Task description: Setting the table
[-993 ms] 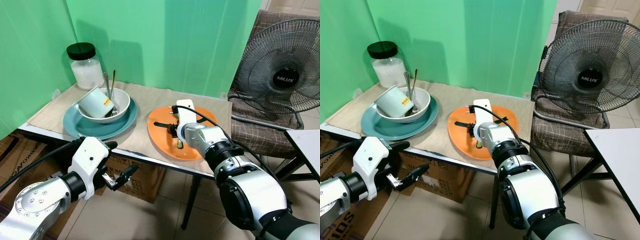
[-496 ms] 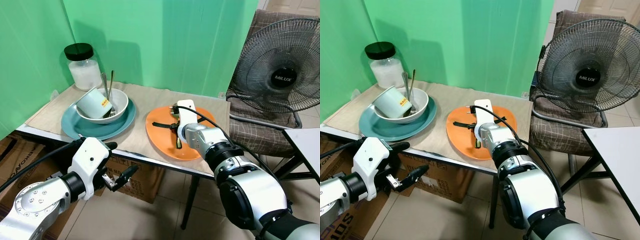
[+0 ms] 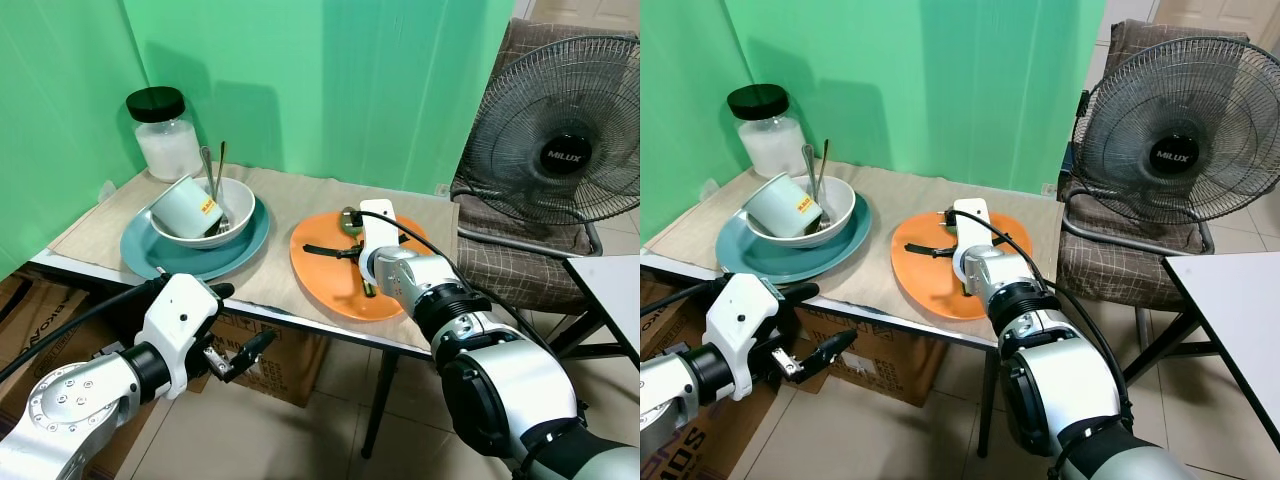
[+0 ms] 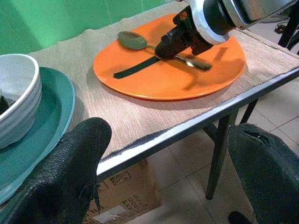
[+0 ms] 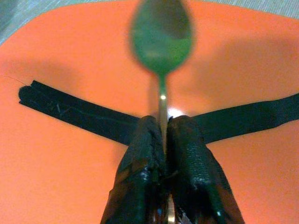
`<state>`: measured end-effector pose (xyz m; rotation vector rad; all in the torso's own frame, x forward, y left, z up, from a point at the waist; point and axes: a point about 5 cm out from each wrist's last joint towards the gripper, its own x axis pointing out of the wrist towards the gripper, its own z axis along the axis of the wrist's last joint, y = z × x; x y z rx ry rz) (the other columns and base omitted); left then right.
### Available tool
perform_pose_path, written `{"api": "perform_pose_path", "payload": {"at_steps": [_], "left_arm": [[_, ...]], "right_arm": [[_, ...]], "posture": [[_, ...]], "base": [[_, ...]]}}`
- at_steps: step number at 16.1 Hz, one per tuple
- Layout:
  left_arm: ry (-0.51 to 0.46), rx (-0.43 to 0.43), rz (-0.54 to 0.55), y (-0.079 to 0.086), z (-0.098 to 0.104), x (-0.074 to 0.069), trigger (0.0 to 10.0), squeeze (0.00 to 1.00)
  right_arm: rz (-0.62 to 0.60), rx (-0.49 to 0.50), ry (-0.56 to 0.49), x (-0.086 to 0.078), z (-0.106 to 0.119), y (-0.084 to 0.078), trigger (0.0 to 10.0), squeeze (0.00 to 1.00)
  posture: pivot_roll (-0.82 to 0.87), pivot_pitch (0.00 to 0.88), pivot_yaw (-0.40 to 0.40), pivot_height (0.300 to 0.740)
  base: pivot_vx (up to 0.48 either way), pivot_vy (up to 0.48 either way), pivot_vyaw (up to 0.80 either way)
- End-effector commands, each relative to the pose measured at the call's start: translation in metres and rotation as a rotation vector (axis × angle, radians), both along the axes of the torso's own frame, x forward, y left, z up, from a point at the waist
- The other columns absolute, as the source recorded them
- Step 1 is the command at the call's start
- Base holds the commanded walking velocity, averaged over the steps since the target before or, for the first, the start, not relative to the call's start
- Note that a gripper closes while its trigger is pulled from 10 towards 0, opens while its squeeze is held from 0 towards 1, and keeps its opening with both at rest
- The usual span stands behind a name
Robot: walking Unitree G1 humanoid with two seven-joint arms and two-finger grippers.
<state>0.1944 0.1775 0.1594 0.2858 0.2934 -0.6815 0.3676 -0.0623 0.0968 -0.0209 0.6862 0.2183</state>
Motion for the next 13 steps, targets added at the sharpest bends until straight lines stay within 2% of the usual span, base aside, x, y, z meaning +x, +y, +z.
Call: {"api": "perform_pose_path", "payload": {"at_steps": [1,8,11,12,13], "left_arm": [[-0.005,0.019,-0.009,0.0,0.002,0.001,10.0,0.0],[-0.026,0.024,-0.029,-0.003,0.002,0.008,10.0,0.0],[-0.039,0.027,-0.027,-0.004,0.002,0.009,10.0,0.0],[-0.063,0.033,-0.005,-0.003,0.003,0.011,10.0,0.0],[-0.071,0.033,0.003,-0.003,0.003,0.011,10.0,0.0]], "right_arm": [[0.006,0.017,0.05,-0.004,-0.005,0.003,0.0,0.0],[0.0,0.096,-0.007,0.004,0.015,-0.003,0.0,0.0],[0.014,0.142,-0.138,0.003,0.037,-0.015,0.0,0.0],[0.04,0.2,-0.319,-0.009,0.062,-0.027,4.8,0.0],[0.059,0.198,-0.396,-0.014,0.069,-0.031,10.0,0.0]], "posture": [[0.02,0.0,0.023,0.74],[0.0,0.0,0.033,0.74],[0.01,0.0,0.026,0.74],[0.01,0.0,0.024,0.74],[0.0,0.0,0.024,0.74]], "base": [[0.0,0.0,0.0],[0.0,0.0,0.0],[0.0,0.0,0.0],[0.0,0.0,0.0],[0.0,0.0,0.0]]}}
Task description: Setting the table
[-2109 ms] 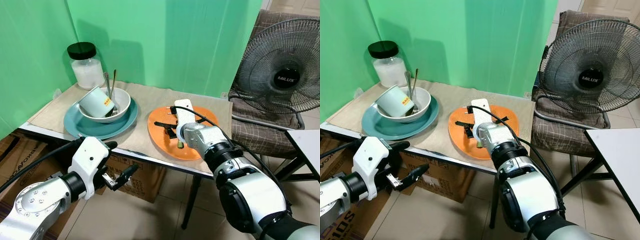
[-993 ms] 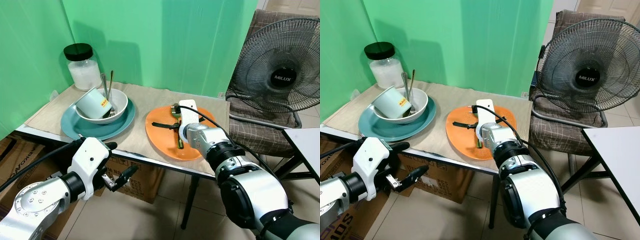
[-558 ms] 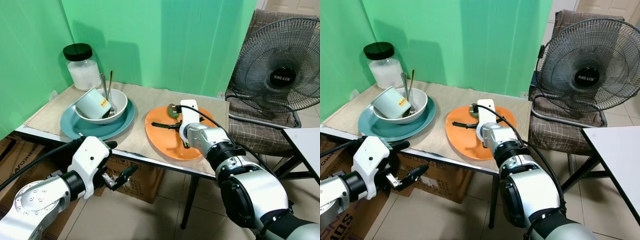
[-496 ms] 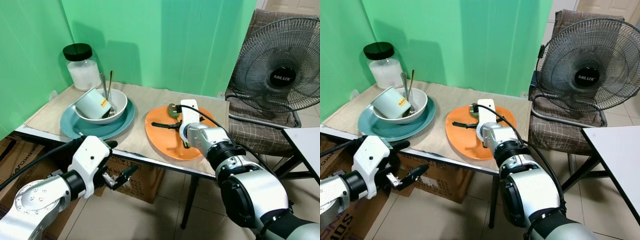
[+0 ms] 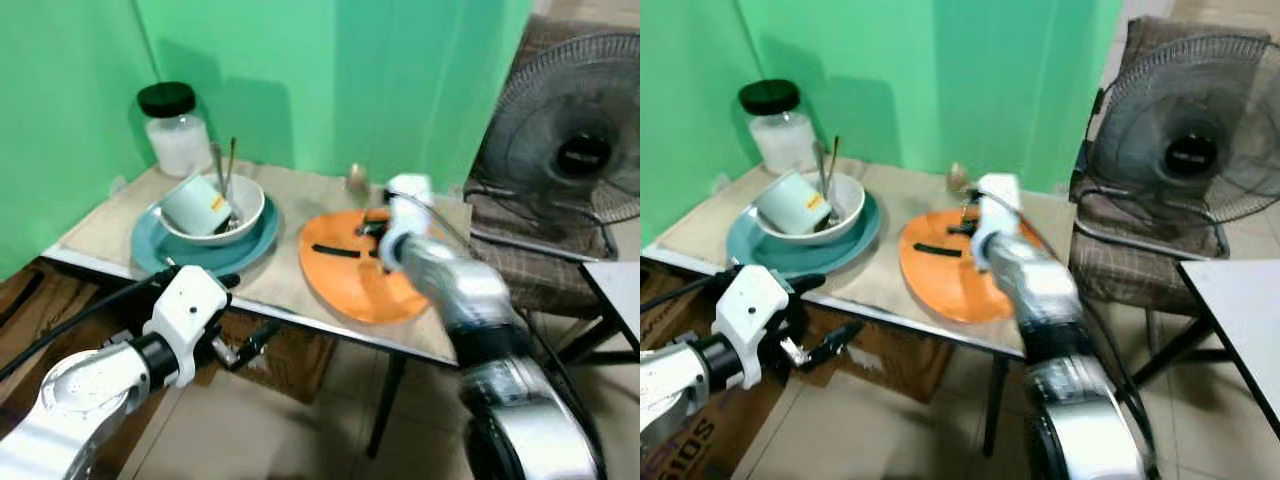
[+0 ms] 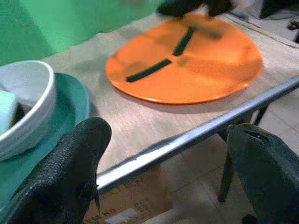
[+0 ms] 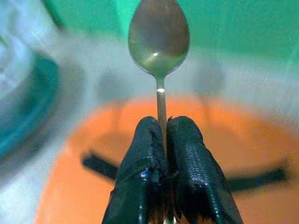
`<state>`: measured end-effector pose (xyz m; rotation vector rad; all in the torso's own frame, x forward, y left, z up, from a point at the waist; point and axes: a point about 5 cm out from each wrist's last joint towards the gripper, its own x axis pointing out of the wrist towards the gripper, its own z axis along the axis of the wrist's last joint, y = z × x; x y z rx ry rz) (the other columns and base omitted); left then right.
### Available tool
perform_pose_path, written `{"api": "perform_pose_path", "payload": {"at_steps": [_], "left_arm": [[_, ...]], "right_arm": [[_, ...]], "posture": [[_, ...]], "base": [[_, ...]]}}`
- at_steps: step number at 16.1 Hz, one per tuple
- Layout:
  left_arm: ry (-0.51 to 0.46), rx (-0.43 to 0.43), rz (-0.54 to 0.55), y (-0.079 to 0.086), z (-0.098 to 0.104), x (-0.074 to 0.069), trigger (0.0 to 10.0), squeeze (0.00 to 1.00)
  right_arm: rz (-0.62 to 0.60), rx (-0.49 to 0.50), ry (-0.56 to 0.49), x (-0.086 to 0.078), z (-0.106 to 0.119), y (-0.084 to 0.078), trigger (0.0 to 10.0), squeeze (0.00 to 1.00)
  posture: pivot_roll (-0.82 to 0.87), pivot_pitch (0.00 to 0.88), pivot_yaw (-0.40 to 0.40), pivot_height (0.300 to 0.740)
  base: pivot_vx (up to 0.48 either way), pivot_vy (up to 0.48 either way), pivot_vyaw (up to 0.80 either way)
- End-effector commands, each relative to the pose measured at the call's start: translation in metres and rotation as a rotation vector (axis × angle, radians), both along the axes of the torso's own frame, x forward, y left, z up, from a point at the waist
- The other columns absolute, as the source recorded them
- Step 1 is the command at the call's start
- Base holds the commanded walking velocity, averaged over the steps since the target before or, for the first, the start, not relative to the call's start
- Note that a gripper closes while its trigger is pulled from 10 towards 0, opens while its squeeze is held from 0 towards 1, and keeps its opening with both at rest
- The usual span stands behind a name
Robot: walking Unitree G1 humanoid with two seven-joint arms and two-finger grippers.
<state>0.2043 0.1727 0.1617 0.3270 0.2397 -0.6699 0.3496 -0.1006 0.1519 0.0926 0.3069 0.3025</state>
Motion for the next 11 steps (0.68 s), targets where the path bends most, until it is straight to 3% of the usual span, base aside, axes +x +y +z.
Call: {"api": "perform_pose_path", "payload": {"at_steps": [1,5,6,7,11], "left_arm": [[-0.021,0.004,0.026,0.001,0.0,0.002,10.0,0.0],[-0.084,-0.026,0.119,-0.007,-0.001,0.008,10.0,0.0],[-0.126,-0.038,0.17,-0.012,0.001,0.014,10.0,0.0],[-0.132,-0.049,0.188,-0.013,0.001,0.015,10.0,0.0],[-0.185,-0.146,0.334,-0.025,0.006,0.019,10.0,0.0]], "right_arm": [[0.039,-0.005,-0.137,-0.006,0.023,-0.001,10.0,0.0],[0.087,0.13,-0.252,-0.05,0.042,-0.015,10.0,0.0],[0.063,0.086,-0.297,-0.063,0.042,-0.024,10.0,0.0],[0.057,0.071,-0.298,-0.066,0.041,-0.026,10.0,0.0],[-0.004,0.045,-0.308,-0.087,0.038,-0.038,10.0,0.0]], "posture": [[0.0,0.0,0.024,0.74],[-0.02,0.0,0.03,0.74],[-0.02,0.0,0.027,0.74],[-0.03,0.0,0.025,0.74],[-0.03,0.0,0.009,0.74]], "base": [[0.0,0.0,0.0],[0.0,0.0,0.0],[0.0,0.0,0.0],[0.0,0.0,0.0],[0.0,0.0,-0.8]]}}
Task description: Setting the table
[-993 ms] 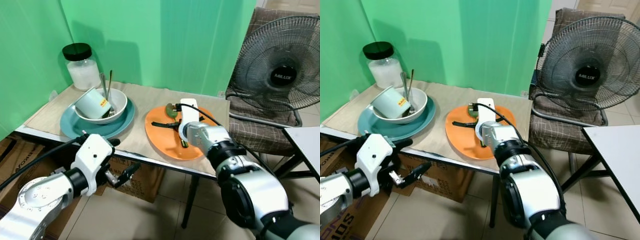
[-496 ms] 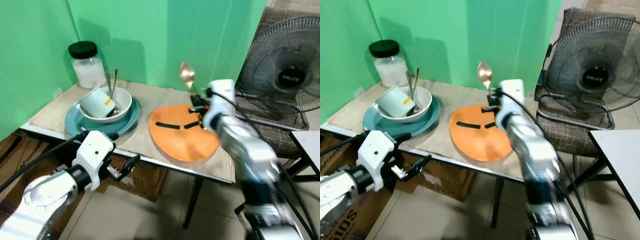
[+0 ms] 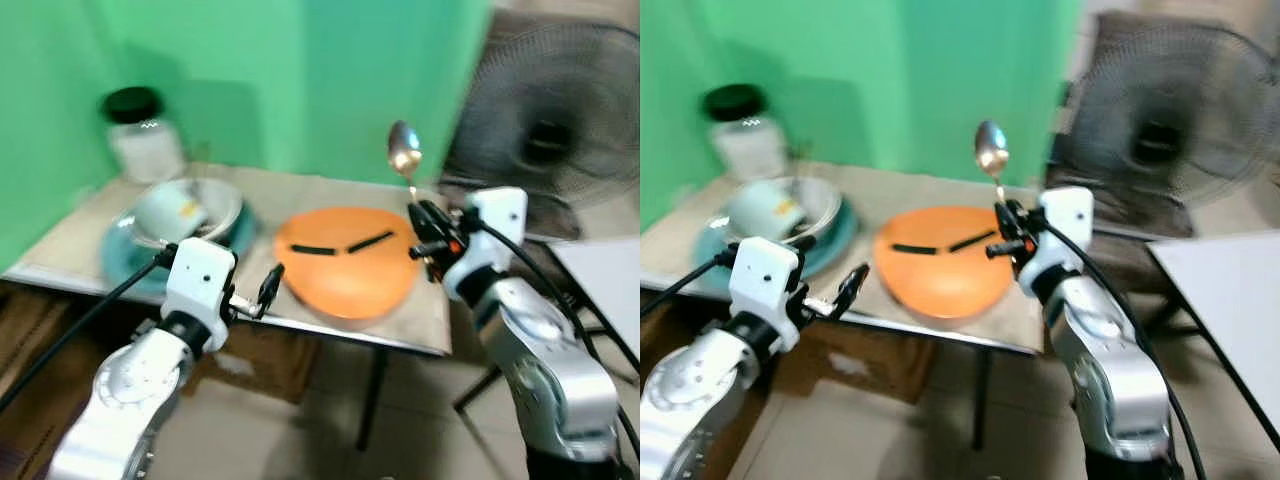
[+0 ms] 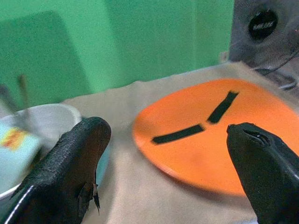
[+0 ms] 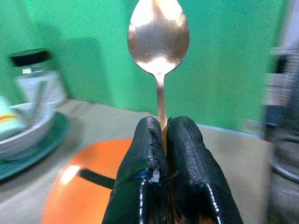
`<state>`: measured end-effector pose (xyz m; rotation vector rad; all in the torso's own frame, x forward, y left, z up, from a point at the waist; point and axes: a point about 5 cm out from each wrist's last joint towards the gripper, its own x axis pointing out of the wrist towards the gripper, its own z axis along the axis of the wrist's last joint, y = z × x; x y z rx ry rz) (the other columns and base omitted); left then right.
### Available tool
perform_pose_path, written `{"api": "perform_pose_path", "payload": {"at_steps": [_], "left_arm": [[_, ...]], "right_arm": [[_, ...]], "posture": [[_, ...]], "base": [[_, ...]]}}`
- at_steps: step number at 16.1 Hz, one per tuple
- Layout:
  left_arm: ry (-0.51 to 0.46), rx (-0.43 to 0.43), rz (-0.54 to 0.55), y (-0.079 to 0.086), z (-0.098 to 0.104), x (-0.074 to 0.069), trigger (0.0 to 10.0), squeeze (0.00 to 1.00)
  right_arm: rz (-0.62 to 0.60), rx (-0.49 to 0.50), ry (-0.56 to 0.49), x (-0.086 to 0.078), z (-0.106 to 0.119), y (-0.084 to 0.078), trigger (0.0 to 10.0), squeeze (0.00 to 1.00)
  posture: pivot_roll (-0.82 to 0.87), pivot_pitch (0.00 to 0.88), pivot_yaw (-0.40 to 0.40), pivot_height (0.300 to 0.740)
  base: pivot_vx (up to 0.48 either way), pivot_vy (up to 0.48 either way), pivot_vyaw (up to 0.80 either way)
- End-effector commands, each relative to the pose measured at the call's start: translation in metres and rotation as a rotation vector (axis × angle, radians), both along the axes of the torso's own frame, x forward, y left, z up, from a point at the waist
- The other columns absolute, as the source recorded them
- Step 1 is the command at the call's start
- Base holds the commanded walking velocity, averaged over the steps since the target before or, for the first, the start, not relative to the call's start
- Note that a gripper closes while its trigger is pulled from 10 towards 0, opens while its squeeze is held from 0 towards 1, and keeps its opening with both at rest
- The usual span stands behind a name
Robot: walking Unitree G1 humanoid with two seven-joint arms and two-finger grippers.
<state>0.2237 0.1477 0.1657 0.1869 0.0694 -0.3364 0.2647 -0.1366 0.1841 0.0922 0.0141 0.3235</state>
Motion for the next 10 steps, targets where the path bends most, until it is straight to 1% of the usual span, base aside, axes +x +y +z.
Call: {"api": "perform_pose_path", "payload": {"at_steps": [1,3,7,8,10], "left_arm": [[-0.009,0.001,0.043,-0.001,0.002,0.0,10.0,0.0],[-0.001,-0.013,0.09,0.001,0.0,0.0,10.0,0.0],[-0.007,-0.032,0.158,0.011,0.002,0.002,10.0,0.0],[0.003,-0.069,0.202,0.014,0.003,0.003,10.0,0.0],[0.025,-0.106,0.233,0.015,0.002,0.003,10.0,0.0]], "right_arm": [[-0.023,0.0,-0.016,-0.004,0.005,-0.003,10.0,0.0],[-0.032,-0.011,-0.011,-0.007,0.004,-0.003,10.0,0.0],[-0.073,-0.039,0.012,-0.009,-0.002,-0.006,10.0,0.0],[-0.093,-0.052,0.031,-0.009,-0.005,-0.008,10.0,0.0],[-0.108,-0.06,0.035,-0.008,-0.006,-0.01,10.0,0.0]], "posture": [[-0.03,0.0,0.009,0.74],[-0.03,0.0,0.01,0.74],[-0.02,0.0,0.005,0.74],[-0.02,0.0,0.004,0.74],[-0.02,0.0,0.006,0.74]], "base": [[0.0,0.0,-0.8],[0.0,0.0,-0.8],[0.0,0.0,-0.8],[0.0,0.0,-0.8],[0.0,0.0,-0.8]]}}
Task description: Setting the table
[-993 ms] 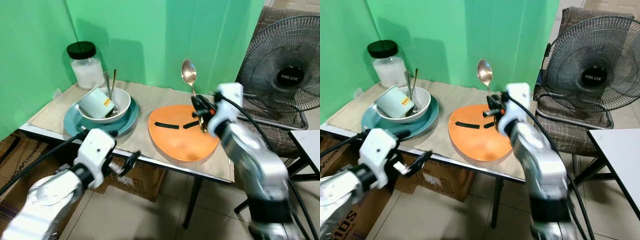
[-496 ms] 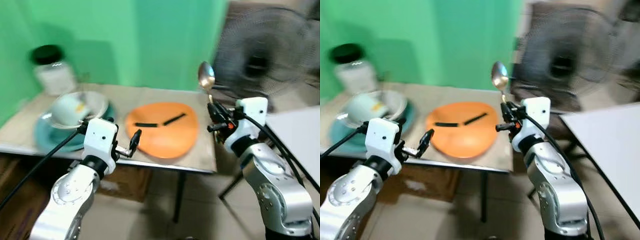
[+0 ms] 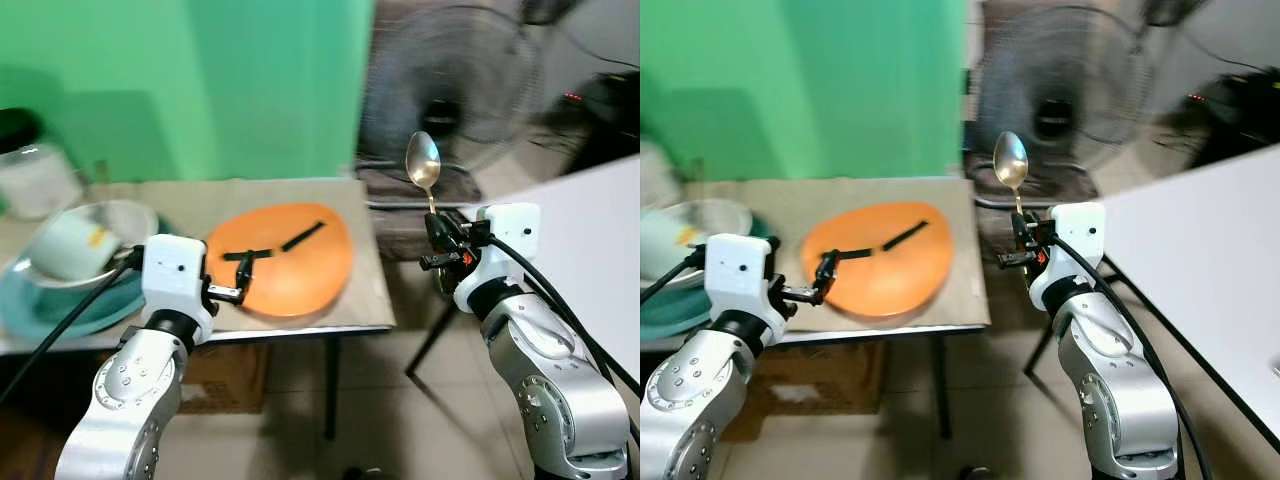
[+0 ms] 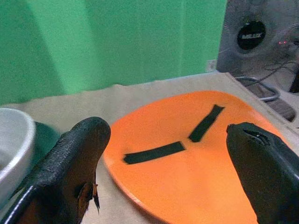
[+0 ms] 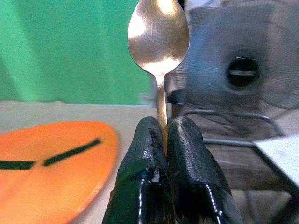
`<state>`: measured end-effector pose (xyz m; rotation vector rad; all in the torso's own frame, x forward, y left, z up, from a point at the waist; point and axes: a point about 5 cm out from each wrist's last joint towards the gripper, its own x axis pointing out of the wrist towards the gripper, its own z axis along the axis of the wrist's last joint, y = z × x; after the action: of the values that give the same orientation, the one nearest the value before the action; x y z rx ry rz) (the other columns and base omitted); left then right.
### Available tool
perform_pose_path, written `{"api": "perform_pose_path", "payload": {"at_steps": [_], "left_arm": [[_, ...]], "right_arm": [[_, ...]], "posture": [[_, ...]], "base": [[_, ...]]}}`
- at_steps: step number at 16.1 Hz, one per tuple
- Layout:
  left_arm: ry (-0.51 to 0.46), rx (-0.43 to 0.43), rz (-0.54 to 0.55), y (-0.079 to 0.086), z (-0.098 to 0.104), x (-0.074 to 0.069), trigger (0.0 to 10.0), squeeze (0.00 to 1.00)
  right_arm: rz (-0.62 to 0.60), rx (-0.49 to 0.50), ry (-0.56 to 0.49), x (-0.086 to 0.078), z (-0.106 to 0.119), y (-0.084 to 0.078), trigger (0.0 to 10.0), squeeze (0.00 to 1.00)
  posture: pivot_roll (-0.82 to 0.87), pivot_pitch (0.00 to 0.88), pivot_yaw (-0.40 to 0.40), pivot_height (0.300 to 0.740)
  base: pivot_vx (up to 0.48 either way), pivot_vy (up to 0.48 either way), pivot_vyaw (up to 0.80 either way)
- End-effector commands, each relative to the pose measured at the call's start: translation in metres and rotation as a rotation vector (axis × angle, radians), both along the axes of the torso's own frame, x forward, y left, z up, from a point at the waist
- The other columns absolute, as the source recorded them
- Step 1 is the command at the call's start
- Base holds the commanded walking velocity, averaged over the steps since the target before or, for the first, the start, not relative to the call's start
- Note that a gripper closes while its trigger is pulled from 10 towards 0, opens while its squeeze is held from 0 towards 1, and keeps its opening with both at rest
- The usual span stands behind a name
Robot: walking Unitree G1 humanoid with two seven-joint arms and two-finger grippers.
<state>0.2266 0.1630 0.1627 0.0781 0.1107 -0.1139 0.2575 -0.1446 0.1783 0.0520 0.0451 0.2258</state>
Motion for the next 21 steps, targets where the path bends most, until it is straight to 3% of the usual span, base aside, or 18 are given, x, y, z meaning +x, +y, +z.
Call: {"api": "perform_pose_path", "payload": {"at_steps": [1,8,21], "left_arm": [[-0.009,-0.04,0.015,-0.0001,0.0051,0.0003,10.0,0.0],[-0.051,-0.02,0.07,0.0045,0.0077,0.005,10.0,0.0],[-0.065,0.009,0.044,0.0031,0.0077,0.0091,10.0,0.0]], "right_arm": [[-0.019,-0.016,0.009,-0.0008,-0.0006,-0.0027,10.0,0.0],[-0.037,-0.034,0.014,0.0015,0.0003,-0.0022,10.0,0.0],[-0.066,-0.044,0.072,0.0046,-0.001,-0.0009,10.0,0.0]], "posture": [[-0.03,0.0,0.006,0.74],[-0.03,0.0,-0.003,0.74],[-0.04,0.0,-0.005,0.74]], "base": [[0.0,0.0,-0.8],[0.0,0.0,-0.8],[0.0,0.0,-0.8]]}}
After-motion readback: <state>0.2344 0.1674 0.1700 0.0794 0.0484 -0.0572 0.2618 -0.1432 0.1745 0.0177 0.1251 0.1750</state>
